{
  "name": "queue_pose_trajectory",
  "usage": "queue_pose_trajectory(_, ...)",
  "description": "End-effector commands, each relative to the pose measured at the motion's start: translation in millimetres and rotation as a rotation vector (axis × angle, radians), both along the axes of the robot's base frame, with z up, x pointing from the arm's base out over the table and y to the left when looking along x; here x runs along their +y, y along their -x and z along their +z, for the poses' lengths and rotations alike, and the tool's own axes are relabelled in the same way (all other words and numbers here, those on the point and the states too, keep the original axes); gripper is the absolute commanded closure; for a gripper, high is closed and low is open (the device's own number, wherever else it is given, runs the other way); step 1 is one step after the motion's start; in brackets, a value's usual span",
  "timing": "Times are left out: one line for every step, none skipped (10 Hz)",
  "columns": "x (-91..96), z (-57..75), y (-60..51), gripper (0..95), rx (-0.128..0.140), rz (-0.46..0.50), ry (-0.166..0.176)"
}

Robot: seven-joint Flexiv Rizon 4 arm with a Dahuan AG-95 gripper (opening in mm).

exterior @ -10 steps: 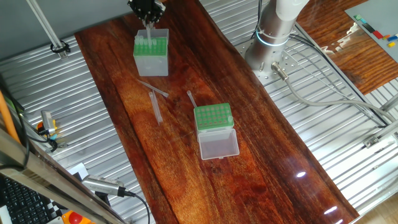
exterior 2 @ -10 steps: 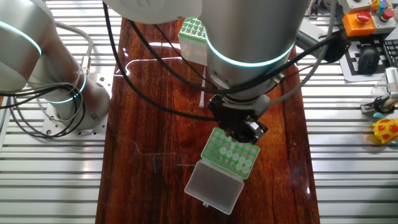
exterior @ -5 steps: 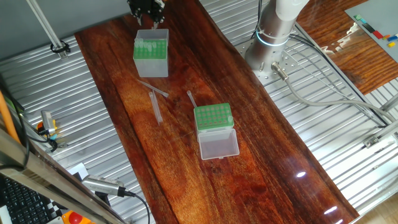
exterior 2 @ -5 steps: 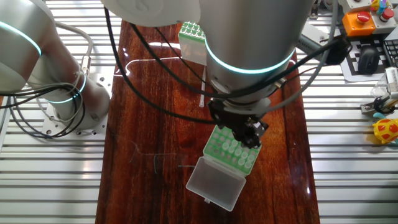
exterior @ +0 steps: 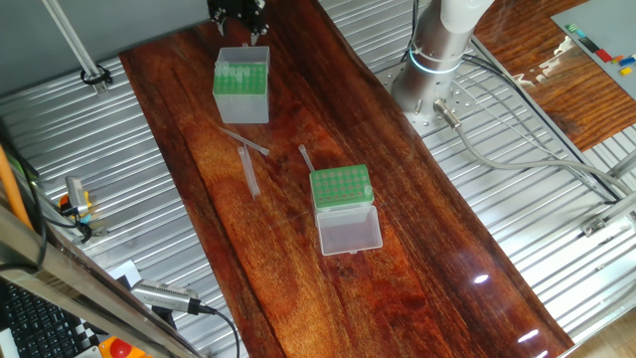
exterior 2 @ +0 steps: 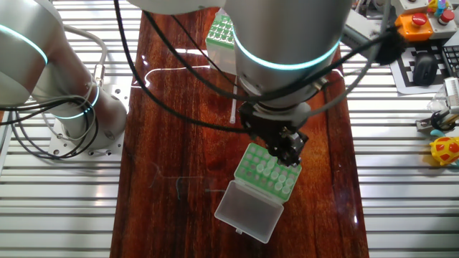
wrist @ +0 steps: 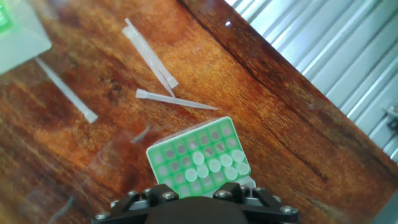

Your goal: Transfer all large pipette tips from one holder to another

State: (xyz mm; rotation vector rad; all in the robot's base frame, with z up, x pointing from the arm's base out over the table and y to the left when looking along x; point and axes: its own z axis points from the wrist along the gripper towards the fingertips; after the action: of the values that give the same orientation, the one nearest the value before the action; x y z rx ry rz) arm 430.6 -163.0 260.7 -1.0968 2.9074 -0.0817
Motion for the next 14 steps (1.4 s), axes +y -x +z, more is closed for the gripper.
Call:
queue_pose_trajectory(0.6,1.3,0.6,76.0,0.044,0.085,-0.022)
queue_pose_trajectory(0.6,1.3,0.6,76.0,0.050,0.100,-0.021)
queue_pose_trajectory(0.6,1.3,0.6,76.0,0.055,0.115,-0.034)
queue_pose_trajectory(0.6,1.3,0.6,76.0,0.055,0.115,-0.038)
queue_pose_trajectory(6.3,-2.0,1.8,76.0,0.053,0.108,-0.066)
queue_pose_trajectory(31.4,-11.7,4.5,76.0,0.051,0.079,-0.079)
queue_pose_trajectory(31.4,-11.7,4.5,76.0,0.051,0.079,-0.079)
queue_pose_trajectory(126.3,-28.4,12.1,76.0,0.049,-0.069,-0.056)
queue_pose_trajectory(160.0,-33.3,18.9,76.0,0.047,-0.137,-0.038)
queue_pose_trajectory(166.1,-34.3,20.9,76.0,0.042,-0.161,-0.028)
queue_pose_trajectory(166.1,-34.3,20.9,76.0,0.044,-0.141,-0.025)
queue_pose_trajectory(166.1,-34.3,20.9,76.0,0.057,-0.056,-0.013)
queue_pose_trajectory(166.1,-34.3,20.9,95.0,0.059,0.011,-0.012)
queue_pose_trajectory(166.1,-34.3,20.9,95.0,0.058,0.055,-0.025)
